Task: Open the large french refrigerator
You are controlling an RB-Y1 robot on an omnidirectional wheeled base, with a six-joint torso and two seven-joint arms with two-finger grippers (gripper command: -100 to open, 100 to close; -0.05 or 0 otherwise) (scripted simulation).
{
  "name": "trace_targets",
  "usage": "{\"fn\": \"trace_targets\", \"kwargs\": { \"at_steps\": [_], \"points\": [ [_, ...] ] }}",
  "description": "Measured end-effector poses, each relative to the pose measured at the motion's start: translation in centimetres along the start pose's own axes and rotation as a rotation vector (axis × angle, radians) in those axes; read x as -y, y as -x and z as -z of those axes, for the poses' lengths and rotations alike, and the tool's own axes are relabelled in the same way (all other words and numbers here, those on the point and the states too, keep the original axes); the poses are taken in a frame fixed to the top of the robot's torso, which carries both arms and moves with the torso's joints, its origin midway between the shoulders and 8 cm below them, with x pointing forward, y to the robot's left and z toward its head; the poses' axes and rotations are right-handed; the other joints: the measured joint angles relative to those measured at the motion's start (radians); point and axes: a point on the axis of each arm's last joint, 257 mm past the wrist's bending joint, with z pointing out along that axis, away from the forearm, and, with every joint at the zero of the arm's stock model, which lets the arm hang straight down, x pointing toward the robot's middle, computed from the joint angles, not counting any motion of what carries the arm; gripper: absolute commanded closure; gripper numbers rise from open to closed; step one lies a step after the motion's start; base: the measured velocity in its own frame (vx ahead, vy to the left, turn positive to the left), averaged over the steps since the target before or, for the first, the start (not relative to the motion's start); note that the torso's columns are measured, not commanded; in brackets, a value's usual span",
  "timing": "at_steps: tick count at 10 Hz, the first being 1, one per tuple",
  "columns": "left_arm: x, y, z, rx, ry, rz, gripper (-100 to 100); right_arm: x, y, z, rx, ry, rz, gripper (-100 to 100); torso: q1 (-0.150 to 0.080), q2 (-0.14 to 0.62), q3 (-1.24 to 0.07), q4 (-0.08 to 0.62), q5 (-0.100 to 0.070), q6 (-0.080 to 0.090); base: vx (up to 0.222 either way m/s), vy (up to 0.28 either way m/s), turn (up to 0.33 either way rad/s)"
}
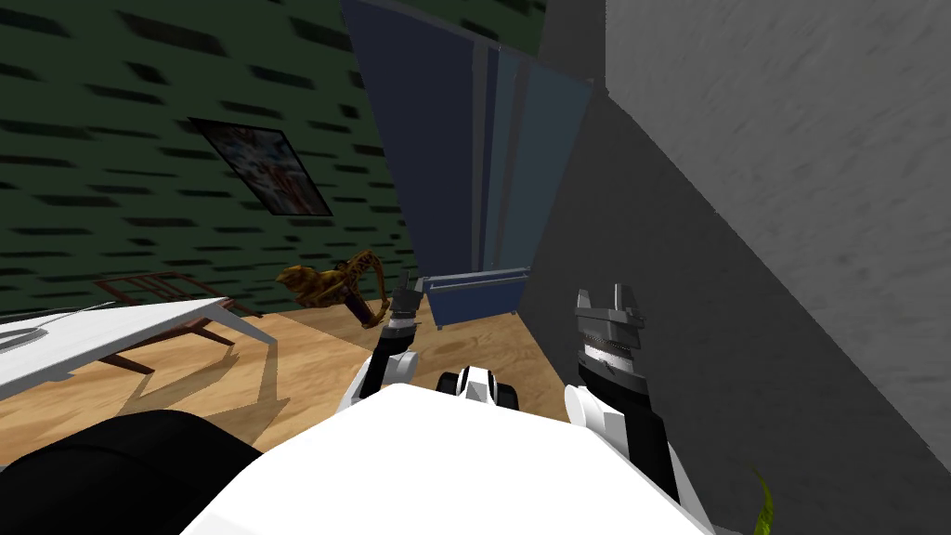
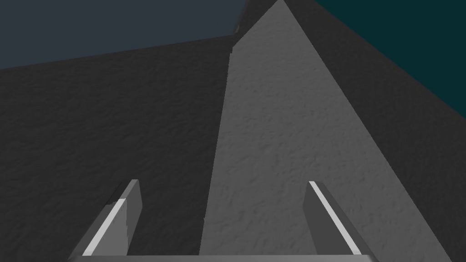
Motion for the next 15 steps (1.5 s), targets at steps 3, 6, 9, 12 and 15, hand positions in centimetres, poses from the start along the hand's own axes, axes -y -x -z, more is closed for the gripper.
{"fn": "trace_targets", "kwargs": {
  "at_steps": [3,6,9,12,15],
  "points": [
    [-1.4,-0.5,0.5,-0.064,0.023,-0.034,-100,0.0,0.0,0.0,0.0,0.0,0.0,0,0.0,0.012,-0.025,0.013,0.0,0.0,0.053,0.007,0.012],
    [-3.6,-0.3,1.6,-0.11,0.059,-0.068,-100,0.0,0.0,0.0,0.0,0.0,0.0,0,0.0,0.013,-0.025,0.014,0.0,0.0,0.072,0.006,0.018],
    [-6.6,0.5,2.9,-0.133,0.105,-0.094,-100,0.0,0.0,0.0,0.0,0.0,0.0,0,0.001,0.012,-0.026,0.013,0.0,0.0,0.114,0.019,0.02],
    [-9.3,1.4,4.4,-0.142,0.148,-0.118,-100,0.0,0.0,0.0,0.0,0.0,0.0,0,-0.001,0.014,-0.025,0.014,0.0,0.0,0.107,0.006,0.021],
    [-12.1,2.6,6.0,-0.141,0.197,-0.134,-100,0.0,0.0,0.0,0.0,0.0,0.0,0,0.0,0.013,-0.025,0.014,0.0,0.0,0.096,0.013,0.023]
  ]
}}
